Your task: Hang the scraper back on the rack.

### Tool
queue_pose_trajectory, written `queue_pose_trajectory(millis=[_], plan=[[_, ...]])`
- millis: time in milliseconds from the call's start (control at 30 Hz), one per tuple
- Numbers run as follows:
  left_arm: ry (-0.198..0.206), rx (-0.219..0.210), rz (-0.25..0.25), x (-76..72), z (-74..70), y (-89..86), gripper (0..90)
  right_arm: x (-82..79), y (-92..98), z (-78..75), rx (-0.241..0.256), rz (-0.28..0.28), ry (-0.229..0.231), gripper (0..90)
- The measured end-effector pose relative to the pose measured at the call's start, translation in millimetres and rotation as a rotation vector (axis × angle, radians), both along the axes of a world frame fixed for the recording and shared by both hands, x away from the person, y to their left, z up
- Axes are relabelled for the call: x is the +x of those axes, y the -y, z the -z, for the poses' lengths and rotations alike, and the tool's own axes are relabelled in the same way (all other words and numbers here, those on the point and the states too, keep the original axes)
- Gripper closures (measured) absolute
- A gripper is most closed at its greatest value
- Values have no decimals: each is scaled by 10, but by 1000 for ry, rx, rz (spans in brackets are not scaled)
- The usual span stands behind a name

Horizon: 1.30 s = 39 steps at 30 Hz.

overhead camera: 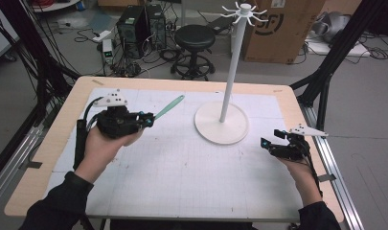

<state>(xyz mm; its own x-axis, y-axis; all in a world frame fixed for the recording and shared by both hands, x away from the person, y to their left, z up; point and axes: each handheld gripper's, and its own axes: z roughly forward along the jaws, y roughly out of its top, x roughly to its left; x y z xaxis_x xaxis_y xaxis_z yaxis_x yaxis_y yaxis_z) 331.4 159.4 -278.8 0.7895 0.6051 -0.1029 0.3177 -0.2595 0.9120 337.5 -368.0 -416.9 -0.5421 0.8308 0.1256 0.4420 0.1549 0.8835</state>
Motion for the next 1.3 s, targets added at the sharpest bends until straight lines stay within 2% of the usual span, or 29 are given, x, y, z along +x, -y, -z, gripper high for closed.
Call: queue_pose_trajectory(millis=[133,233,300,500,733,1000,1300], plan=[[25,-22,20,81,-269,72,806,4,1,2,-3,-5,5,220],[46,-12,24,133,-444,135,806,5,3,3,1,-4,2,220],[54,-24,33,177,-557,181,807,5,1,2,0,-5,2,220],[68,-59,62,284,-797,292,806,5,3,2,4,-5,1,221],[79,-96,88,352,-1025,421,807,12,5,7,4,-9,3,221],[111,-105,112,351,-1299,597,807,13,13,5,4,-8,4,221],[129,-125,113,375,-1440,676,806,13,15,6,6,-9,3,222]])
